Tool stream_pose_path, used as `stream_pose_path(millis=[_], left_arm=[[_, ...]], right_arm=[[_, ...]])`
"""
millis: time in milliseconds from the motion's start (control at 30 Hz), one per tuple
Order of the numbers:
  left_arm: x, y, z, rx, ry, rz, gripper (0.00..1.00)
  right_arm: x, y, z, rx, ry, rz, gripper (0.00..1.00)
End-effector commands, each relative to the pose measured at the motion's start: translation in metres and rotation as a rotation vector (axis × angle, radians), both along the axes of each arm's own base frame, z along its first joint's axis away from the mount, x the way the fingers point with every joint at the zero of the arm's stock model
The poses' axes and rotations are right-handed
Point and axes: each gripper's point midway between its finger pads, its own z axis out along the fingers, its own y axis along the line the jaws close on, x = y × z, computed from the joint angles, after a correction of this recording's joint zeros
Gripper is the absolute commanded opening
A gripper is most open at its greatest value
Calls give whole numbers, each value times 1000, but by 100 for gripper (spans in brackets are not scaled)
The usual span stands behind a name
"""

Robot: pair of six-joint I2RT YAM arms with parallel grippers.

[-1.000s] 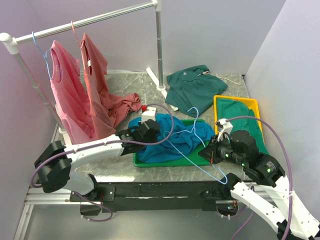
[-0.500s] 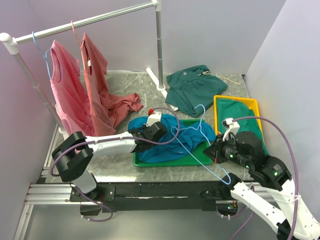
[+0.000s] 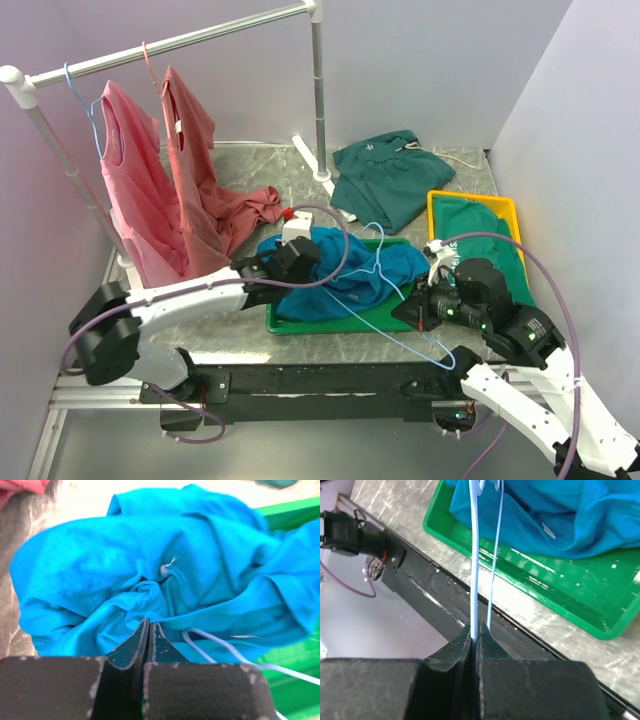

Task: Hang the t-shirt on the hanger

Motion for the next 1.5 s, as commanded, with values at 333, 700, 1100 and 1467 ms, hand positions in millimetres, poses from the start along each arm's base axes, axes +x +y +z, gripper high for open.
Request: stream_pose_path(millis=[333, 700, 1100, 1467], left_arm=[[-19, 0, 29, -31, -45, -161, 1], [-33, -2, 88, -134, -197, -255, 1], [-39, -13, 132, -187, -281, -348, 1], [-48, -1, 161, -241, -342, -321, 1]], right_arm=[[8, 26, 48, 160, -162, 99, 0], [23, 44, 37, 199, -166, 82, 0], [22, 69, 60, 243, -273, 132, 0], [34, 100, 48, 353, -347, 188, 0]])
